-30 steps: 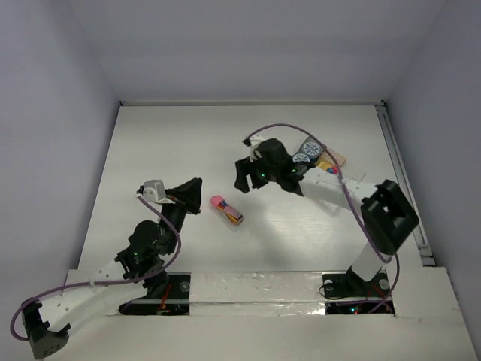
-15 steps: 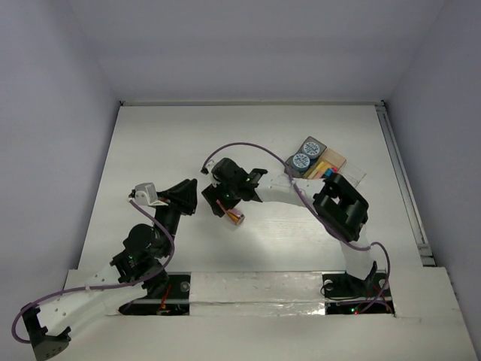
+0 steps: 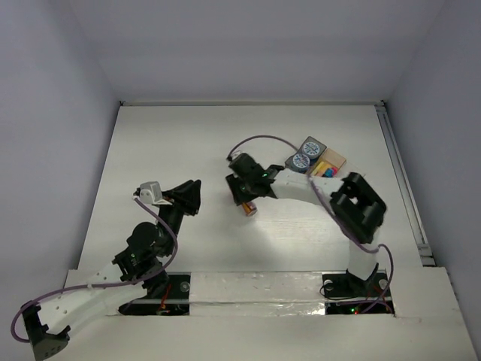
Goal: Sort the stationery into containers
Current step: Pick up the stationery from the center of the board, then place the stationery in the storage box.
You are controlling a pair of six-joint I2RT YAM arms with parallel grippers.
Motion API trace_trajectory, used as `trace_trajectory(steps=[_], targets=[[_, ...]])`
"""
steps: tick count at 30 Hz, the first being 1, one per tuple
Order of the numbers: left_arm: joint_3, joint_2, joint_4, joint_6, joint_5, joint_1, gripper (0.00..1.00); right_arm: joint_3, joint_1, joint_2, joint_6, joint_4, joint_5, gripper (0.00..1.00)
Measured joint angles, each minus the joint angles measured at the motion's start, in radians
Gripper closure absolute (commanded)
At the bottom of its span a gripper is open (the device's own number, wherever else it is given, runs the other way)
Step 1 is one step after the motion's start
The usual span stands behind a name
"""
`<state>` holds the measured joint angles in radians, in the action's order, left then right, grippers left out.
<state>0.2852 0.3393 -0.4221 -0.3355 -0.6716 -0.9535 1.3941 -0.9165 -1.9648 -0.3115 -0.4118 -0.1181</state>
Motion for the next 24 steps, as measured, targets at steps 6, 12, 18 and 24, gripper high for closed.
trace_trajectory(steps=[6,12,18,24], targets=[[-0.003,0.065,-0.023,-0.011,0.056,0.0,0.72,-0.295,0.295,0.422,-0.13,0.125,-0.113,0.83],[-0.002,0.153,-0.049,-0.018,0.133,0.0,0.71,-0.562,0.675,0.811,-0.271,0.261,-0.266,0.82],[-0.003,0.176,-0.058,-0.021,0.175,0.0,0.7,-0.69,0.798,0.837,-0.333,0.242,-0.275,0.81],[-0.002,0.162,-0.059,-0.021,0.177,0.0,0.7,-0.691,0.814,0.819,-0.332,0.229,-0.278,0.78]])
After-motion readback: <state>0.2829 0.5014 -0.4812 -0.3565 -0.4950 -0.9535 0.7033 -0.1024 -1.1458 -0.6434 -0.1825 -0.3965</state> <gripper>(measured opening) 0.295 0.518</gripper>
